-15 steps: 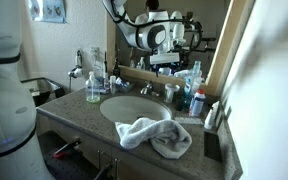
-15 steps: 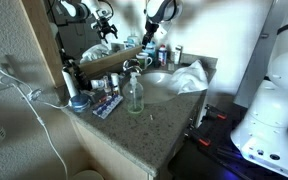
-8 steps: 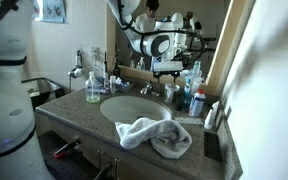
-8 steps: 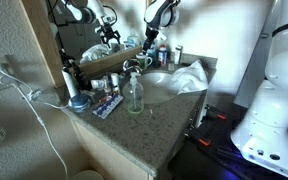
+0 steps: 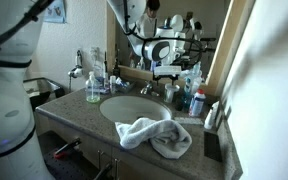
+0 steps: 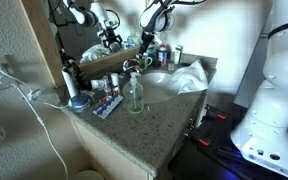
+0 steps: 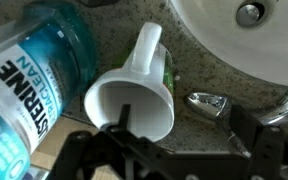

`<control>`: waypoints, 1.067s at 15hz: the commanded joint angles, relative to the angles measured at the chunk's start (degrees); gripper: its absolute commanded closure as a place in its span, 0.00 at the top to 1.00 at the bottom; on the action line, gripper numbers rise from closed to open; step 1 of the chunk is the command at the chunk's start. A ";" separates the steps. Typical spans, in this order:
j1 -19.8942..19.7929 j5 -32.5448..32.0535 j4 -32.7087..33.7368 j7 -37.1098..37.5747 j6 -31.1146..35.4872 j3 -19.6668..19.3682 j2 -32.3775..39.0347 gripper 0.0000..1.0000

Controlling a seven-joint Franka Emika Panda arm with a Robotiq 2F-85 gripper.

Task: Put the cup in the sink, then open the tap then close it, then take out the cup from the sink

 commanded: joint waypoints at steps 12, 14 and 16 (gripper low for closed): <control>-3.48 0.14 8.93 -3.33 -3.06 3.43 8.64 0.49; -3.42 -0.16 8.91 -3.04 -3.60 3.30 8.67 0.33; -3.03 -0.62 8.94 -2.38 -4.48 2.83 8.42 0.19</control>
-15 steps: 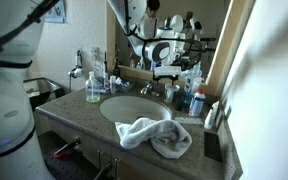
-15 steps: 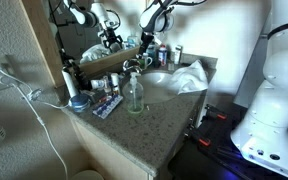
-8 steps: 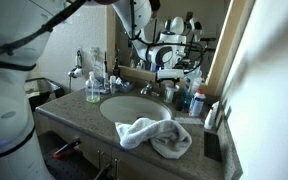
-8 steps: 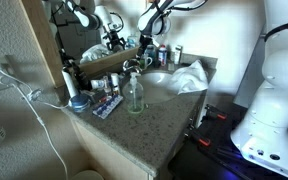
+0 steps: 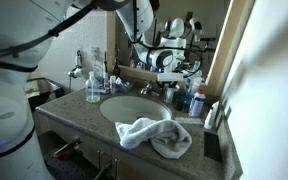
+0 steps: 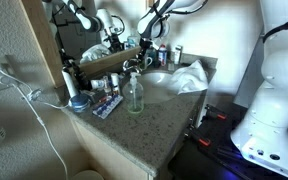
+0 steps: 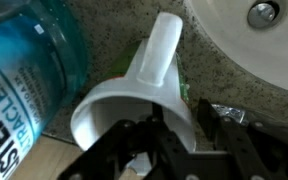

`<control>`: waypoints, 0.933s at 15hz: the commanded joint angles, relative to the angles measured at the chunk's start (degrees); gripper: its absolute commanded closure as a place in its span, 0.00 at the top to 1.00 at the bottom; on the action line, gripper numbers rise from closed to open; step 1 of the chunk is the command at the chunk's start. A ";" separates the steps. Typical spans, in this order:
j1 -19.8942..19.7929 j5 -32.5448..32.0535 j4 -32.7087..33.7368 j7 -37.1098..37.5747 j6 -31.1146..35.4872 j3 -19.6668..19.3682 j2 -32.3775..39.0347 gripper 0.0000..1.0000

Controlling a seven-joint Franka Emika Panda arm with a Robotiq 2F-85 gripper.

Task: Put the cup in the sink, then open the tap then close it, then take out the cup from the sink

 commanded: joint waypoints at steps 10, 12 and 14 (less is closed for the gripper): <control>2.26 -3.54 1.26 2.79 -9.22 -1.75 -2.86 0.04; 2.45 -3.57 -0.06 3.52 -9.37 -1.56 -4.44 0.04; 2.90 -3.63 -1.79 4.57 -9.09 -1.59 -6.36 0.04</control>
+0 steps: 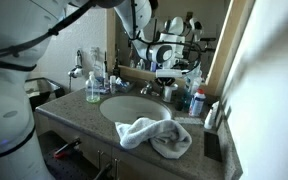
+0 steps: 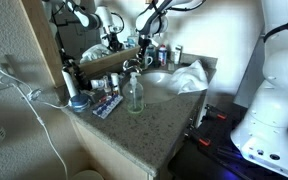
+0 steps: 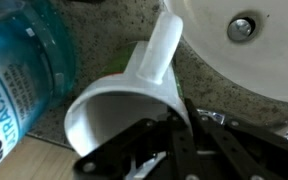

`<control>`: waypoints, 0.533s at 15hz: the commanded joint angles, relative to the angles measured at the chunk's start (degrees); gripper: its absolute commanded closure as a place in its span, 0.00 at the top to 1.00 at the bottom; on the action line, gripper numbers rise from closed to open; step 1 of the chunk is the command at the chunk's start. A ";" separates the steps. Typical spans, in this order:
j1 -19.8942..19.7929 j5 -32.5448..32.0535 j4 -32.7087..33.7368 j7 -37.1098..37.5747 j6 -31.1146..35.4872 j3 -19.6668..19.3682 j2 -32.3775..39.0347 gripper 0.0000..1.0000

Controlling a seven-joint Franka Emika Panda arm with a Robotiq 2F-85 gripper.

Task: Put the cup in the sink, then open the tap then close it, then take out the cup from the sink

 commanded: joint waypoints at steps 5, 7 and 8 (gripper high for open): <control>1.96 -0.50 -9.92 4.17 -1.79 -0.86 -11.16 0.04; 2.54 -0.64 -14.28 6.05 -2.21 -1.26 -14.67 0.04; 2.71 -0.44 -16.69 6.92 -2.21 -1.31 -16.56 0.04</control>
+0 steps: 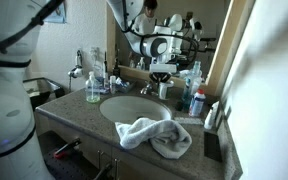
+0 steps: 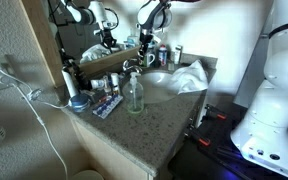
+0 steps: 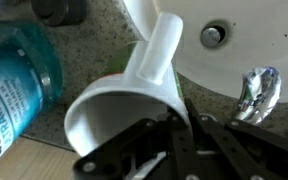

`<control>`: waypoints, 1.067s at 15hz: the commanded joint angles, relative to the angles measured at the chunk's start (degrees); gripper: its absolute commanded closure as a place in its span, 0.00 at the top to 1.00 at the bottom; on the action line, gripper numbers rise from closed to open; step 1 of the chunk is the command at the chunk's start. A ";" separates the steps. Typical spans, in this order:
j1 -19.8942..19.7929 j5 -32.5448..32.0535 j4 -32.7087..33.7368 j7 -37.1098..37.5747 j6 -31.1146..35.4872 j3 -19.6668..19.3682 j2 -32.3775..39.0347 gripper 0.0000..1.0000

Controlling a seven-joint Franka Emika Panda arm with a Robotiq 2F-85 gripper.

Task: Put the cup in the sink, then open the tap then close it, then take out the cup from the sink

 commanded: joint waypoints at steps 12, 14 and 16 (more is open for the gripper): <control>6.07 -1.11 -32.38 12.77 3.66 -3.04 -22.67 0.04; 6.66 -1.48 -34.07 12.76 6.94 -3.24 -21.53 0.05; 7.21 -1.24 -35.13 11.70 11.35 -3.21 -19.95 0.05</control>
